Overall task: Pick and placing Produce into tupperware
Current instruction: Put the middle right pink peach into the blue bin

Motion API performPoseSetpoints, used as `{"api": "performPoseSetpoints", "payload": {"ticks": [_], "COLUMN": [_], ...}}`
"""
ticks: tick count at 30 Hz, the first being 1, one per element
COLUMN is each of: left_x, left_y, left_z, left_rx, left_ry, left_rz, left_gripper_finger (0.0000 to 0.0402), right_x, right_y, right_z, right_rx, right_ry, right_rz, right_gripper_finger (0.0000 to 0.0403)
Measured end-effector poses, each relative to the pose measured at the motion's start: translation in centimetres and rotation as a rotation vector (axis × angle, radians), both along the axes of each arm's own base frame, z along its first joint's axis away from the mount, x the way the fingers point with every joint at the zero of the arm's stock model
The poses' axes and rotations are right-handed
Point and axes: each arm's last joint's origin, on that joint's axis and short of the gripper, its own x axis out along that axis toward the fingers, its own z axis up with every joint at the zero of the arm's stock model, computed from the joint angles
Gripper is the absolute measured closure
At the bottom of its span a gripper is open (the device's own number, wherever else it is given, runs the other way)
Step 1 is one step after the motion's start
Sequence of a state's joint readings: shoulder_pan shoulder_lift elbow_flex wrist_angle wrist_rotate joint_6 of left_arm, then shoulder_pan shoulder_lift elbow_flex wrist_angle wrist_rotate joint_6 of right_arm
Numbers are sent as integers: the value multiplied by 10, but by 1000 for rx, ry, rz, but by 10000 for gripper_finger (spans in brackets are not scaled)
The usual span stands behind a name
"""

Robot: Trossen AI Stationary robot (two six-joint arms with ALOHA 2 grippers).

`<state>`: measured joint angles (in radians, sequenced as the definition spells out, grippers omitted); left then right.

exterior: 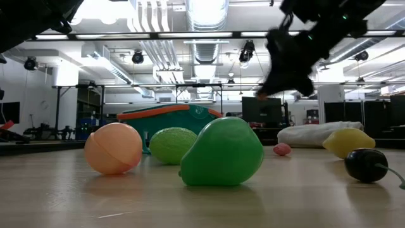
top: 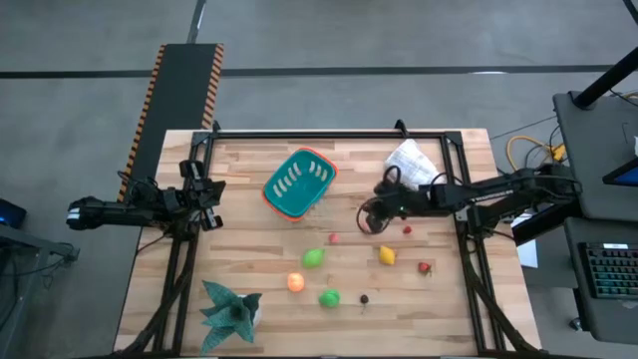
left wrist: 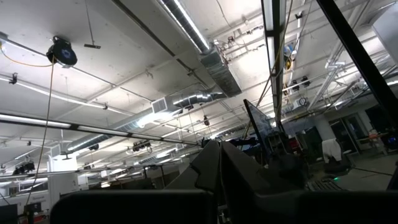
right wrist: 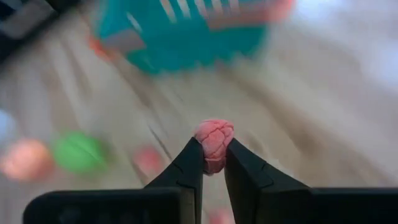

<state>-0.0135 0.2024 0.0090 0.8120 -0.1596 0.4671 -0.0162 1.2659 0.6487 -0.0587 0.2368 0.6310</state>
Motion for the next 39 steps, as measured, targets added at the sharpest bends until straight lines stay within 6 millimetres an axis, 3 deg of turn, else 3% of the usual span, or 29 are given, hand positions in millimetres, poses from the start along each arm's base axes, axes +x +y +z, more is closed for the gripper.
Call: {"api": "performPoseSetpoints", "payload": {"ticks": [6,11,18,23,30,39], "left_x": [0,0,0,0,0,0], "left_y": [0,0,0,0,0,0], "left_z": [0,0,0,0,0,0], "left_rx": [0,0,0,0,-15,-15], "left_ry": [0,0,-2,-2,-4,-5], "left_rz": [0,0,0,1,-9,-10], "left_gripper_finger": [402,402,402,402,402,402], "right_x": [20,52,106,130,143,139], "right_y": [-21,-43,-80,-91,-98,-106], "right_z": [19,22,20,29,38,33], "right_rx": [-130,-162,-131,-132,-175,-157], "right_ry": [-119,-134,-3,144,252,299], "right_rz": [21,106,162,196,187,172], "right_gripper_finger": [362,362,362,362,362,343]}}
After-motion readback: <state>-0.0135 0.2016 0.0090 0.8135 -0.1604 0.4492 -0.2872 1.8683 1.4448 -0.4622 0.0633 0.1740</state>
